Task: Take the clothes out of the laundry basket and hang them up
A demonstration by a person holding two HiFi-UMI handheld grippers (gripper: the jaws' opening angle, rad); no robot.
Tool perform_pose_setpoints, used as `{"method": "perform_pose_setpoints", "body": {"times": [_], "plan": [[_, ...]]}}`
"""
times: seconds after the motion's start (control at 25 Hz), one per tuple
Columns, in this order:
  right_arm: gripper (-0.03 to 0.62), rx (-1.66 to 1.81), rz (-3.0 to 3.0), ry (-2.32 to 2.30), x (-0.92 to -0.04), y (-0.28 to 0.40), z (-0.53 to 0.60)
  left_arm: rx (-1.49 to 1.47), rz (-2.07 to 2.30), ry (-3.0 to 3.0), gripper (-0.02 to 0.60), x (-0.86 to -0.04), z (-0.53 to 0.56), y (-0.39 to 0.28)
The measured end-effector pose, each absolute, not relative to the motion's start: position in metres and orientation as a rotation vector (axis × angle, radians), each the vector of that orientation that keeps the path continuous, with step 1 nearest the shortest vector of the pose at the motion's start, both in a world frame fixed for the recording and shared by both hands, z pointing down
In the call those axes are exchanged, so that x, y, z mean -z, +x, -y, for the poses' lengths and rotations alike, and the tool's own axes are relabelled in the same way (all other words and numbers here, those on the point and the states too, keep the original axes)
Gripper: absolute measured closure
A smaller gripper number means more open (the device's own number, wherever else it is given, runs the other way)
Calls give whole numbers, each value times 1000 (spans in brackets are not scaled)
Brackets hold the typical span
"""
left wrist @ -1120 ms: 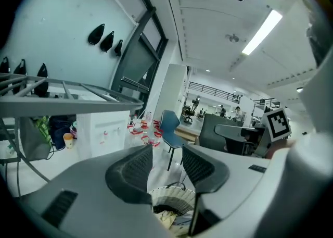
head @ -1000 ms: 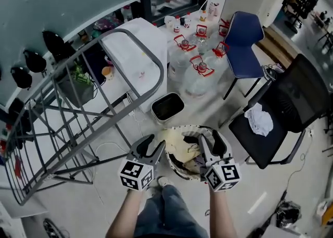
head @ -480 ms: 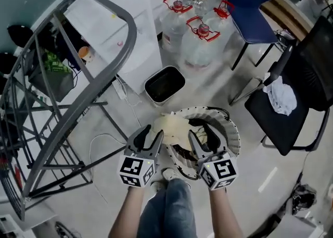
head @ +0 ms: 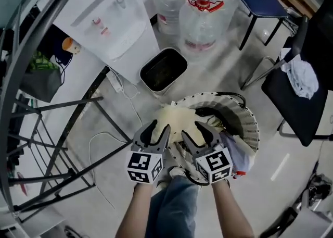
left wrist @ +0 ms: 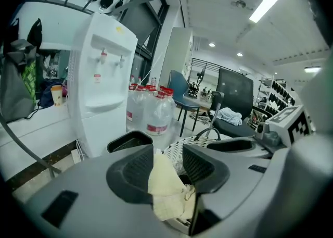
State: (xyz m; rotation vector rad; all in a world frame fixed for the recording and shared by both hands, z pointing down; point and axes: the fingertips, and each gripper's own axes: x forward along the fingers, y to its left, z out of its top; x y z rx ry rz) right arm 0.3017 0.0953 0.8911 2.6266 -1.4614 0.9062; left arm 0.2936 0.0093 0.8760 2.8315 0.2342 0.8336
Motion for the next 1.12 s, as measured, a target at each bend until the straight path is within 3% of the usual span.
{"method": "perform_pose_setpoints", "body": {"times": [0.56,0.64,0.72,1.12], "plan": [[398,-888,1667,1759,-1008,276,-60,-872,-271,2818,405,-902,-7,301],[439,-896,1652,1746,-1014,280,-58,-876,-275,2814,405,-904,-6,301],[556,-906,1636,1792,-1011,284,-58,-881,-280,2812,405,-904,-6,301],[572,-835,1595,2038,-935,290,-69,-874,-291,2798,405,-874,-11,302]]}}
